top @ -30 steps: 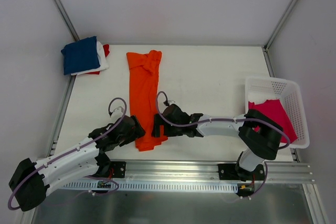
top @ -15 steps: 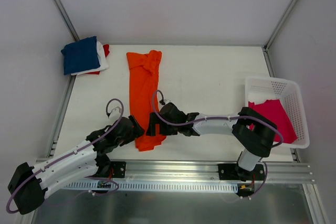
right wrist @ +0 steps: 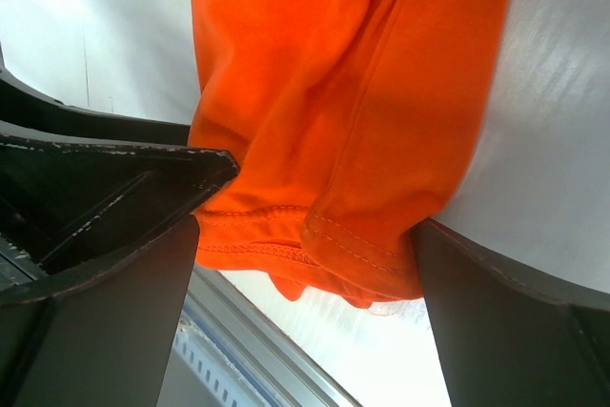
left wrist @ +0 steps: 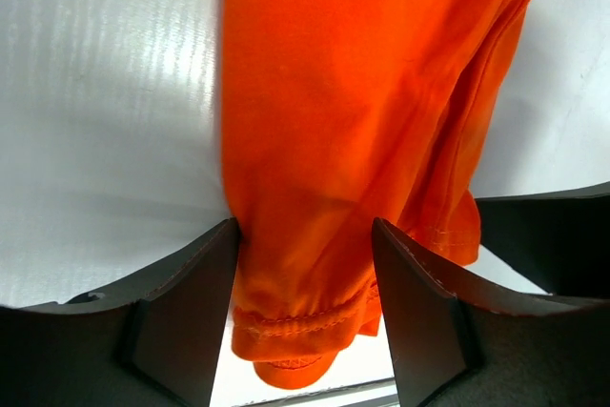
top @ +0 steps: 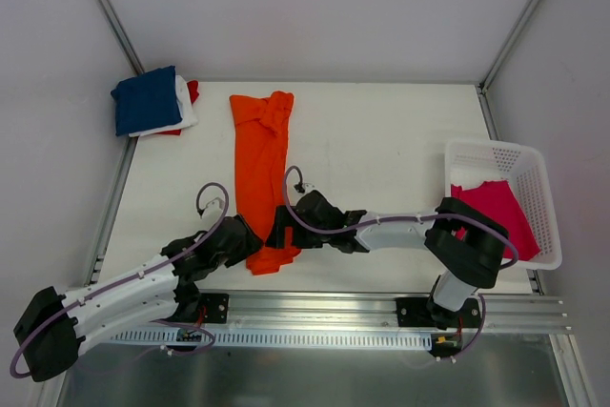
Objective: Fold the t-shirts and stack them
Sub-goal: Fold the tshirt
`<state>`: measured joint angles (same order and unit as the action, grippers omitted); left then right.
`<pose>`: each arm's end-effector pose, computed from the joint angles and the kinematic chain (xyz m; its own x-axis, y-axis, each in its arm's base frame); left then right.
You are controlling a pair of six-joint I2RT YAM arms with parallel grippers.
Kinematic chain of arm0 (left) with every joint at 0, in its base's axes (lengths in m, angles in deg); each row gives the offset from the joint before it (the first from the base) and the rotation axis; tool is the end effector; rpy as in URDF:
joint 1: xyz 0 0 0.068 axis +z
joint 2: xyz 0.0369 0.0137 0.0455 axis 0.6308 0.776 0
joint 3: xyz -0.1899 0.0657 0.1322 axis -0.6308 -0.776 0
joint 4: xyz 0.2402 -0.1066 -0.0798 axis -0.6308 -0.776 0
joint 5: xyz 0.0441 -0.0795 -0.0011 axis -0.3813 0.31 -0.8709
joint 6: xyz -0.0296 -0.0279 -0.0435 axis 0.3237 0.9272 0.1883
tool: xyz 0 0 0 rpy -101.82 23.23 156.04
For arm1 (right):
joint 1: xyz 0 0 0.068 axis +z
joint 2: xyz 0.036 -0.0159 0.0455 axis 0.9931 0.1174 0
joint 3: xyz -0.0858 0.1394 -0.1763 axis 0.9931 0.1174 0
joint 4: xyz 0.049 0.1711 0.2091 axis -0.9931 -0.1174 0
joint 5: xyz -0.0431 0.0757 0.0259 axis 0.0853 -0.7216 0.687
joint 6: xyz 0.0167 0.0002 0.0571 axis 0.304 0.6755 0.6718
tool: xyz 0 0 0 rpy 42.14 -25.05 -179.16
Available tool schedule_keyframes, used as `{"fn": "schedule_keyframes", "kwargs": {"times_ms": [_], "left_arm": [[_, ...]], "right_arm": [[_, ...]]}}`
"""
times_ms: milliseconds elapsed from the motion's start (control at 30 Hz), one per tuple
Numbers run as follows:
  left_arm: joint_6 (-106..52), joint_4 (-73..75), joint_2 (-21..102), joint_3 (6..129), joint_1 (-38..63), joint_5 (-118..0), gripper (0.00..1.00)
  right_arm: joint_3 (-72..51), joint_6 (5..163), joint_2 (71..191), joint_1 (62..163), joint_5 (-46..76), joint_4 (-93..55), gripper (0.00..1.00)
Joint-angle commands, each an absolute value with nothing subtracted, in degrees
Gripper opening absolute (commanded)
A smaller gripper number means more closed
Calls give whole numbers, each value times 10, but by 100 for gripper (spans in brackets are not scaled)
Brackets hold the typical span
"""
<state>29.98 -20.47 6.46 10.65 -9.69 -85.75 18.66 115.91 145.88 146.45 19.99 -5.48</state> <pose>0.1333 -0.1314 0.1224 -0.7021 -0.5417 -0.4622 -0.2331 0.7882 -0.5696 0.1574 0.3152 0.1149 -0.7781 -0.1514 -0.6097 -0.5382 0.6613 0.5226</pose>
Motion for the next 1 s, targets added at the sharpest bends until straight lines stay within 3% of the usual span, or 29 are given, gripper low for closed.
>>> {"fn": "schedule_keyframes", "kwargs": {"times_ms": [0, 333, 433, 533, 567, 667, 967], "left_arm": [[317, -198, 82, 107, -111, -863, 59], [325, -189, 98, 107, -122, -872, 58], [325, -189, 102, 107, -123, -874, 57], [325, -188, 104, 105, -123, -876, 56], [326, -187, 104, 105, -123, -876, 56], [327, -188, 104, 104, -124, -877, 56], [328, -189, 101, 101, -125, -876, 45]], "right_arm": [[214, 1167, 1485, 1476, 199, -114, 99], [220, 1171, 1495, 1482, 196, -100, 93], [227, 1172, 1501, 1484, 190, -87, 75], [230, 1174, 1508, 1484, 186, -80, 39], [230, 1175, 1510, 1483, 185, -79, 23], [230, 1177, 1517, 1485, 183, -79, 1], [230, 1177, 1518, 1485, 186, -81, 0]]}}
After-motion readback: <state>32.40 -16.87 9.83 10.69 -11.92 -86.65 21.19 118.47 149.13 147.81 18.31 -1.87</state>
